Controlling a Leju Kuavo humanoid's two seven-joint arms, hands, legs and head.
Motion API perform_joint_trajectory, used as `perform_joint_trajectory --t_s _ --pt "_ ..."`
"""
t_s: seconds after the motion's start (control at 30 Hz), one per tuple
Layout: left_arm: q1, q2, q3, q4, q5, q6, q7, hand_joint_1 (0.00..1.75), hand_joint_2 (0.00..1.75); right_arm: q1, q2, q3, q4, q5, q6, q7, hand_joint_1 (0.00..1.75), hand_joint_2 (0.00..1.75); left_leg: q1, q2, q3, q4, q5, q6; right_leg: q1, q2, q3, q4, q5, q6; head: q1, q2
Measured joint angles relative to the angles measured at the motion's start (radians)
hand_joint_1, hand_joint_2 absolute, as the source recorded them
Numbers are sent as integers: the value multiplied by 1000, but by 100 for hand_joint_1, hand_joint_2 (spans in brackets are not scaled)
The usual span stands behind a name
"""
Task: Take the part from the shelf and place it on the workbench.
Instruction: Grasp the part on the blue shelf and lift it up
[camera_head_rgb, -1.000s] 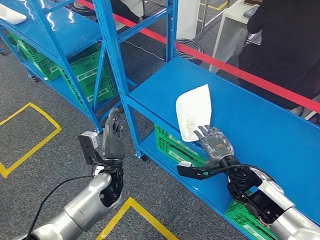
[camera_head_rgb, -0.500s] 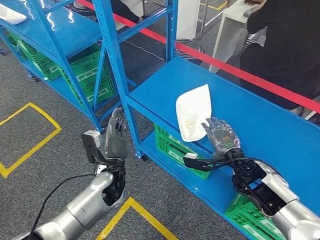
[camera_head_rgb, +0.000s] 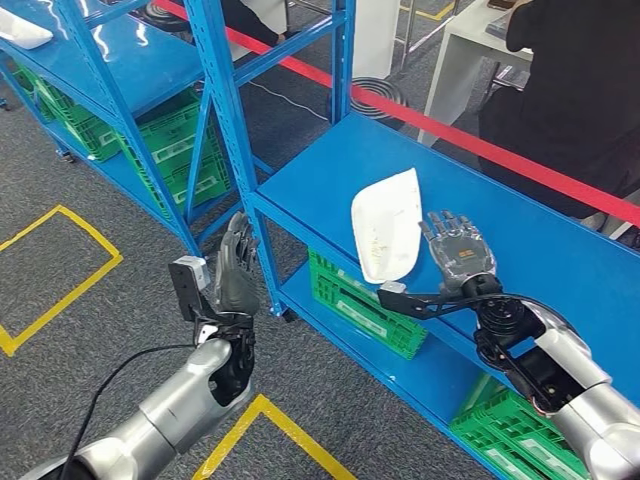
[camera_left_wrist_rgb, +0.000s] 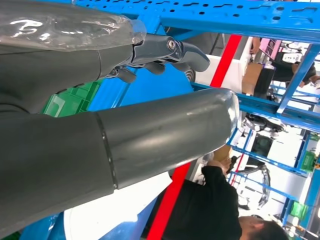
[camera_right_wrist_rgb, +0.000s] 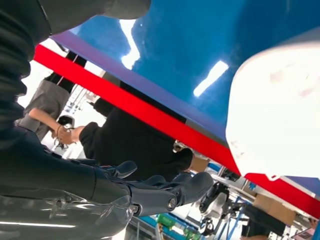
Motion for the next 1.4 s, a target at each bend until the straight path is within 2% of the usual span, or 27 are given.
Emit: perform_joint_trajectory --t_s 0.83,1.1,1.4 --pt "-20 -19 -3 22 28 21 -10 0 0 -11 24 -8 15 -5 -44 -56 0 175 0 0 0 0 0 0 0 0 0 0 0 0 0 0" --pt "-21 -22 -15 29 25 19 -10 0 0 -12 61 -17 47 -31 -113 -100 0 175 0 0 0 0 0 0 0 0 0 0 0 0 0 0" --pt "-21 -31 -19 35 9 8 -10 0 0 -12 95 -32 70 -74 -142 -152 0 175 0 0 0 0 0 0 0 0 0 0 0 0 0 0"
